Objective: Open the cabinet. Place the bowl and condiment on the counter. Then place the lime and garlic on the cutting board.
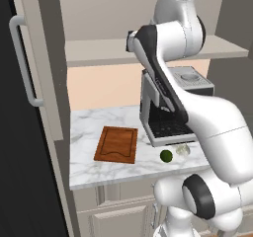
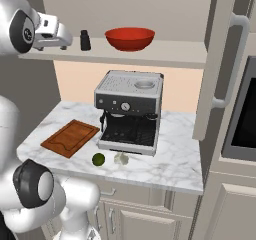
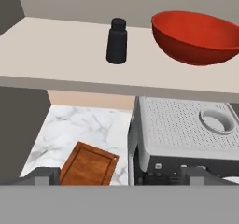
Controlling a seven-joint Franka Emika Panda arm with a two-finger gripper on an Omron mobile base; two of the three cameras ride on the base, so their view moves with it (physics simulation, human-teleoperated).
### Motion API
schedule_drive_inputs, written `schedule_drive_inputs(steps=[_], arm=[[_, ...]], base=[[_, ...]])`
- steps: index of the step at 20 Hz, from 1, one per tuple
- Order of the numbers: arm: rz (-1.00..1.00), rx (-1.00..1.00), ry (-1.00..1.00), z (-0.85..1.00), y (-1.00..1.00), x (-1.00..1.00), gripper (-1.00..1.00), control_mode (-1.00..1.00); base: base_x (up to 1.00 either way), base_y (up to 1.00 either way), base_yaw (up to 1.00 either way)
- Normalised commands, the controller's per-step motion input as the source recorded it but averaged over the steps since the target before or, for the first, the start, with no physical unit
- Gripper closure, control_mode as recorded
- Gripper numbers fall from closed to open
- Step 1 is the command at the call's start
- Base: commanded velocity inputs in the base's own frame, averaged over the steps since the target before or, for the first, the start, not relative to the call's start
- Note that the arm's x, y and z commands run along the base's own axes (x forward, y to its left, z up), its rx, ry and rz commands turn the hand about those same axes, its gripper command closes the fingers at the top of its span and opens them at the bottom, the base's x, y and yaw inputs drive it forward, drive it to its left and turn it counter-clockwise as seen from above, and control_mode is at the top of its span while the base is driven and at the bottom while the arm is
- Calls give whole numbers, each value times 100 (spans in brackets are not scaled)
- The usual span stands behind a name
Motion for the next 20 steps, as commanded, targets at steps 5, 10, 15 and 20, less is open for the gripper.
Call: schedule_drive_inputs(steps=[5,10,15,20], arm=[[0,0,-3,-22,0,25,-100,-100],[0,0,0,-11,0,31,-100,-100],[0,0,1,0,0,49,-100,-100],[0,0,8,0,-1,44,-100,-100]], base=[[0,0,0],[0,0,0],[0,0,0],[0,0,0]])
